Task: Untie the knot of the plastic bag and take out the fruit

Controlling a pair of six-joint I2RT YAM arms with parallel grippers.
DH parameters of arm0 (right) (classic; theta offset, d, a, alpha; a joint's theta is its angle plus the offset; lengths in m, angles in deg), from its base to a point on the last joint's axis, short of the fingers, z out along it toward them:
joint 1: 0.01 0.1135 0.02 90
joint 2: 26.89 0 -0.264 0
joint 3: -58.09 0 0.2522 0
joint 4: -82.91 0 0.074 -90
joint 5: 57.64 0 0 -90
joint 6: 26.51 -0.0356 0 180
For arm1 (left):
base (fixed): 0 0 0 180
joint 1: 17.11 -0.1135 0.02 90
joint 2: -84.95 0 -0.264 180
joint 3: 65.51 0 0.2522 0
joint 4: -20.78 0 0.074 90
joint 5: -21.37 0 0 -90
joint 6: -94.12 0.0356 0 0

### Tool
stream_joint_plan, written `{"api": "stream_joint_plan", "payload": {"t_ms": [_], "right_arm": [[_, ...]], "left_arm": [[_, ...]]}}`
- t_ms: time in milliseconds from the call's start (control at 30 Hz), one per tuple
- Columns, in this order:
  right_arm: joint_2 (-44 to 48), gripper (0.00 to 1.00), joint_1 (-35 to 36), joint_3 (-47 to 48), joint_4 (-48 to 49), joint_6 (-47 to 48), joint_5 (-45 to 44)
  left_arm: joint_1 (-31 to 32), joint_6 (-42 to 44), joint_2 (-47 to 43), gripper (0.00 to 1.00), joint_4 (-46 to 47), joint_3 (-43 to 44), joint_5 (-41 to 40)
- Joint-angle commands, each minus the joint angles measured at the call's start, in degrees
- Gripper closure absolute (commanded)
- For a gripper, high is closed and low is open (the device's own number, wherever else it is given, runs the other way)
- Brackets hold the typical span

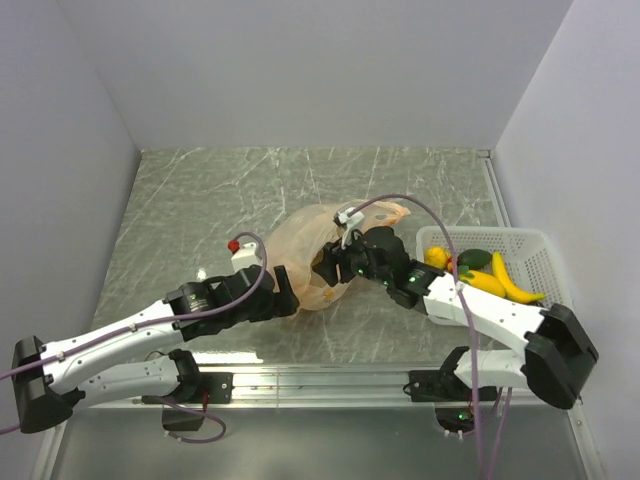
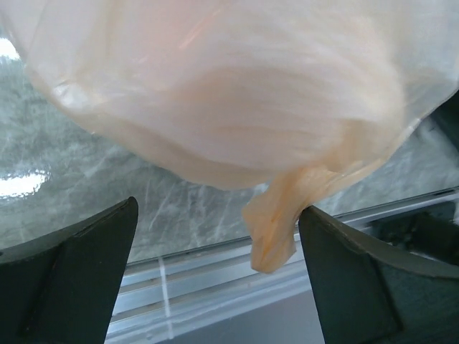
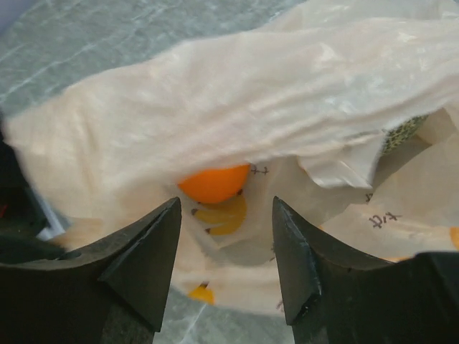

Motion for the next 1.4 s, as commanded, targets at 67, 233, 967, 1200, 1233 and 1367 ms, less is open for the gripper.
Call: {"api": "stream_joint_plan", "payload": {"t_ms": [67,233,967,1200,1233,1367], "right_arm": [[-6.18,0.42,0.7,2.56,8.52,-1.14,-3.13],[-10.23,0.43,3.06,1.16,11.68,-2.46,-3.66],[-14.37,0.23,12.21,-2.98,13.27,-9.32,-13.59],[-18.05,0.22,12.3,2.38,15.55,-8.88,-13.5],[-18.85,0.22,12.21,3.08,16.16,-8.71,-13.5],[-24.12,0.21,12.21,6.86,19.33,-7.48,-12.1]], "left_arm": [[0.13,0.79,-0.7,0.01,-3.19,9.15,-5.05],[0.13,3.17,2.46,0.01,-1.35,12.5,-10.06],[-11.9,-3.95,5.9,1.0,8.41,-13.42,-13.94],[-14.81,-1.57,3.35,1.0,11.05,-15.1,-10.6],[-14.81,-1.22,3.35,1.0,11.14,-14.66,-10.16],[-14.81,-0.43,1.77,0.99,11.05,-12.72,-9.8]]}}
